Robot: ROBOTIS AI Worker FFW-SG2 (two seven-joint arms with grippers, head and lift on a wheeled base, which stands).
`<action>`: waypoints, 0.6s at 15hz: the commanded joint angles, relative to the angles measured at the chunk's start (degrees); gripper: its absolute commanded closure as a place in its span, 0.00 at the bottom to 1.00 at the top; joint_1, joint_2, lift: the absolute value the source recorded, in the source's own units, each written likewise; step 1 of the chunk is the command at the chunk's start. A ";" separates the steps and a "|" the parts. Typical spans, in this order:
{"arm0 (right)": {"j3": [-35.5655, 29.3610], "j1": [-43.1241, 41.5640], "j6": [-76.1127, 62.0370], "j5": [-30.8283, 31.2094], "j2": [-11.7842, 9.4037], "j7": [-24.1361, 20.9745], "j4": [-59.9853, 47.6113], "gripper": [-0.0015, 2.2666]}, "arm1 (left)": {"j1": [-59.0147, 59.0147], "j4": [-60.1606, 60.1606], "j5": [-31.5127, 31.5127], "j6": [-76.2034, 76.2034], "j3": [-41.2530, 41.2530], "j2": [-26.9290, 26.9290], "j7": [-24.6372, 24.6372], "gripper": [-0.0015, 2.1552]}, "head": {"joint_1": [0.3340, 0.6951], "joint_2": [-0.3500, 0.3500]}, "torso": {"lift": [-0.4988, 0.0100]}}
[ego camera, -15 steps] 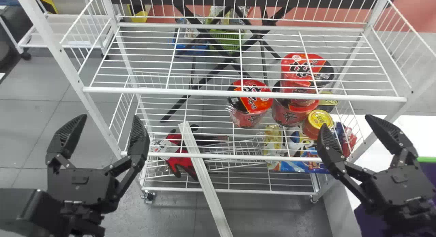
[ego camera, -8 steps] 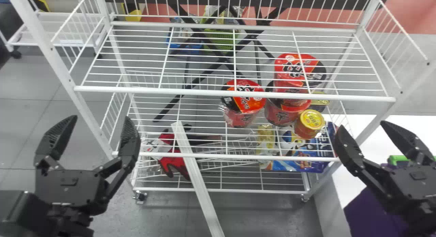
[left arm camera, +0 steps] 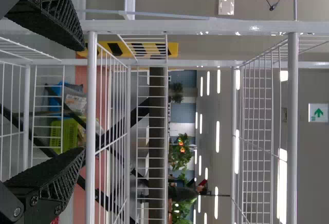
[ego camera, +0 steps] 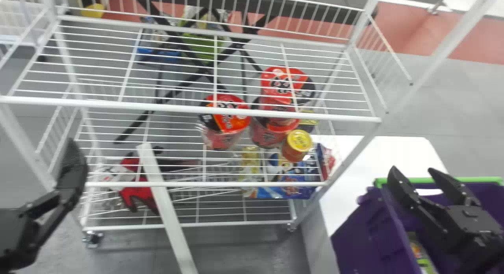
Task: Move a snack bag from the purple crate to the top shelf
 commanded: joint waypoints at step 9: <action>-22.97 -12.83 28.36 3.39 -2.26 18.16 12.66 0.08 | -0.46 0.76 -0.53 0.79 -0.79 -0.26 0.27 0.06 | 1.00 0.00 | 0.08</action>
